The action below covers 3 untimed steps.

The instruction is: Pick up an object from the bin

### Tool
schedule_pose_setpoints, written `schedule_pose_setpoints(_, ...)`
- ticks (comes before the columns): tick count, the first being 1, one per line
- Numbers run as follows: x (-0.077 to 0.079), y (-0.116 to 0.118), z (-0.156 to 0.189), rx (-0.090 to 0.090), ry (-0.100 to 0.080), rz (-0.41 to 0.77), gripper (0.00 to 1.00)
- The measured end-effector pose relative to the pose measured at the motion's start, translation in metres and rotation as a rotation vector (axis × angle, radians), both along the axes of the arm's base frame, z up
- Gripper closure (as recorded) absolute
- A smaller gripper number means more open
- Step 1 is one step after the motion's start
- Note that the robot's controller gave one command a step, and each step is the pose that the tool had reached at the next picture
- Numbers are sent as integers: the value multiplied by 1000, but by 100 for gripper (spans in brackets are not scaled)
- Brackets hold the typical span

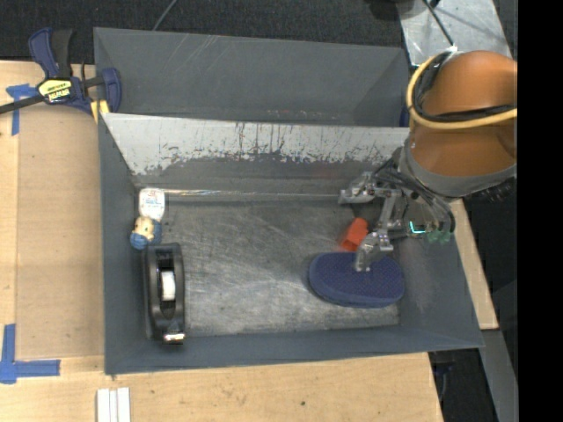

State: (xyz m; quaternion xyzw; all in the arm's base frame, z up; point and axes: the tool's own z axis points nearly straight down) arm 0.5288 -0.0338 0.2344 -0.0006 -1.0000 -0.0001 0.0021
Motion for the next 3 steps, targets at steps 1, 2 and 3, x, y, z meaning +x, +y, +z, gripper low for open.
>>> schedule_pose_setpoints(1,5,-44,-143,2,-4,27,0)
schedule_pose_setpoints(2,7,-44,-139,0,-8,31,100)
schedule_pose_setpoints(3,2,-32,-6,-2,-16,58,100)
